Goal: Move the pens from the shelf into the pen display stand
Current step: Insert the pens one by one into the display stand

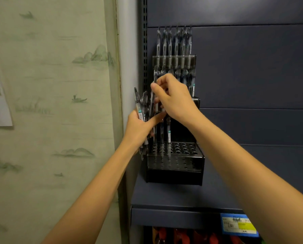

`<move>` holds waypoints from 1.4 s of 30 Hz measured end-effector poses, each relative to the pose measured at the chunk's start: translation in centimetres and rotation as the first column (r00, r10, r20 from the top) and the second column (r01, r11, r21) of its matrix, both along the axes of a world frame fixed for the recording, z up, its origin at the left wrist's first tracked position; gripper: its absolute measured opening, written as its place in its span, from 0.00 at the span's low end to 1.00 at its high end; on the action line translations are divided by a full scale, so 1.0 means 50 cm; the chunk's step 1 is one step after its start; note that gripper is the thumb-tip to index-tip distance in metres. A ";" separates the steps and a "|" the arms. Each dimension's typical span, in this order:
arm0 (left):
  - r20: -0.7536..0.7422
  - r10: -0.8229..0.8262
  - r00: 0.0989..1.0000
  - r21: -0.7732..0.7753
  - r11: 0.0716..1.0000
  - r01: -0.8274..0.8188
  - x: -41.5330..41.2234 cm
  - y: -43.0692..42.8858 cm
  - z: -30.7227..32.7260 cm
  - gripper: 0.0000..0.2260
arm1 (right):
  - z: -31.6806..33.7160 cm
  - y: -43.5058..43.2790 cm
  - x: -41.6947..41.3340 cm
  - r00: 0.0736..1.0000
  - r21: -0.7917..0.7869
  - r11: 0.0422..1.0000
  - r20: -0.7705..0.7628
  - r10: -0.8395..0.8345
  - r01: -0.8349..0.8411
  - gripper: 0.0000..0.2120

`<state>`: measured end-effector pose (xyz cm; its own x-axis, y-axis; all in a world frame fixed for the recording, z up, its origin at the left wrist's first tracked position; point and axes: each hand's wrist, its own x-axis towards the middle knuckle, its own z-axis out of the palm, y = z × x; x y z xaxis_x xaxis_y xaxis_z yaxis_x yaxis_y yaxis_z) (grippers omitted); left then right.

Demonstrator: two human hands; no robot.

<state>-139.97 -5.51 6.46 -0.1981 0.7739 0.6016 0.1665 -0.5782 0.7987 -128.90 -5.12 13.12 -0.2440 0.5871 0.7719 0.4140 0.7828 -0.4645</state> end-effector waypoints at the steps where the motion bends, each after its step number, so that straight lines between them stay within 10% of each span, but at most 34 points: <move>1: -0.015 -0.009 1.000 -0.009 1.000 0.009 -0.001 0.001 -0.003 0.14 | 0.011 -0.002 0.005 0.999 0.014 1.000 -0.036 -0.002 0.002 0.07; 42: 0.041 -0.063 0.997 0.028 0.998 0.062 -0.015 0.010 -0.020 0.06 | -0.100 0.075 0.092 0.939 -0.103 0.934 0.081 -0.335 0.342 0.11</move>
